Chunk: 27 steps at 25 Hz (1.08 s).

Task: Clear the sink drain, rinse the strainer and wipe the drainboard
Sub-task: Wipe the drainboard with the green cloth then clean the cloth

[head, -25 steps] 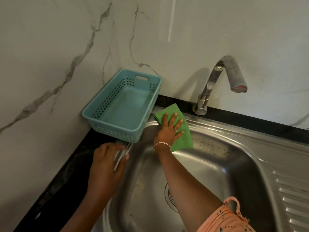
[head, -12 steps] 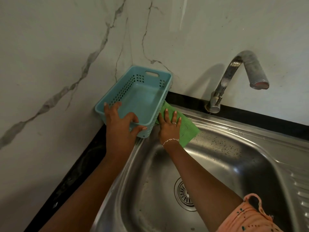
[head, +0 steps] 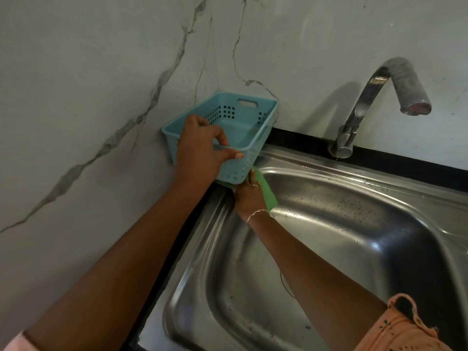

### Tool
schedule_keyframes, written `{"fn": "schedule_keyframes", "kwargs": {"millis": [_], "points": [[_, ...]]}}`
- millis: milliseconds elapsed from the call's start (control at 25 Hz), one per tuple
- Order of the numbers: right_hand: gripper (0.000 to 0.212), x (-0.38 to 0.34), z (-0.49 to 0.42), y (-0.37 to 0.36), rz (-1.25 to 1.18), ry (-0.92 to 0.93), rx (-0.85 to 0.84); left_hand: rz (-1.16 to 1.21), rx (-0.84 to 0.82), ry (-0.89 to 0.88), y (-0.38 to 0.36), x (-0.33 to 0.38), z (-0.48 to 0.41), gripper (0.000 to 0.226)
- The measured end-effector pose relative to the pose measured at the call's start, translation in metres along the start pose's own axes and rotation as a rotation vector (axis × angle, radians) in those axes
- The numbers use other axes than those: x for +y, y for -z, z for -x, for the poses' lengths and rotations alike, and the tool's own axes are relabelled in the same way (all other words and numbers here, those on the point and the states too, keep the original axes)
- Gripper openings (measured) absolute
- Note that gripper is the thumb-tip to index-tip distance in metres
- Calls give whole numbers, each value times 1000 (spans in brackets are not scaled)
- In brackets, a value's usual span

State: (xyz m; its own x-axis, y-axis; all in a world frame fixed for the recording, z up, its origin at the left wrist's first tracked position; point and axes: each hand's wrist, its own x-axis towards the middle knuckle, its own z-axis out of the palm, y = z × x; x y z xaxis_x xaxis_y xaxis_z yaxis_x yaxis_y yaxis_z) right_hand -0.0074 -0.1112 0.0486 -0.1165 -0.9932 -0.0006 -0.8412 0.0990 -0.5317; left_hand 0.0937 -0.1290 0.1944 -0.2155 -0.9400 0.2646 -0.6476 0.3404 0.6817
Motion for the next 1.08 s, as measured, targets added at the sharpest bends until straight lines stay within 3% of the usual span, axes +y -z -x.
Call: {"fn": "schedule_keyframes", "kwargs": {"millis": [160, 560, 1080], "points": [[59, -20, 29, -11, -100, 75, -28, -23, -32, -10, 4, 5, 1, 37], [50, -51, 97, -27, -110, 139, -140, -22, -15, -40, 0, -3, 7, 37], [54, -78, 192, -27, -77, 289, -350, -59, -103, -20, -18, -29, 28, 31]]}}
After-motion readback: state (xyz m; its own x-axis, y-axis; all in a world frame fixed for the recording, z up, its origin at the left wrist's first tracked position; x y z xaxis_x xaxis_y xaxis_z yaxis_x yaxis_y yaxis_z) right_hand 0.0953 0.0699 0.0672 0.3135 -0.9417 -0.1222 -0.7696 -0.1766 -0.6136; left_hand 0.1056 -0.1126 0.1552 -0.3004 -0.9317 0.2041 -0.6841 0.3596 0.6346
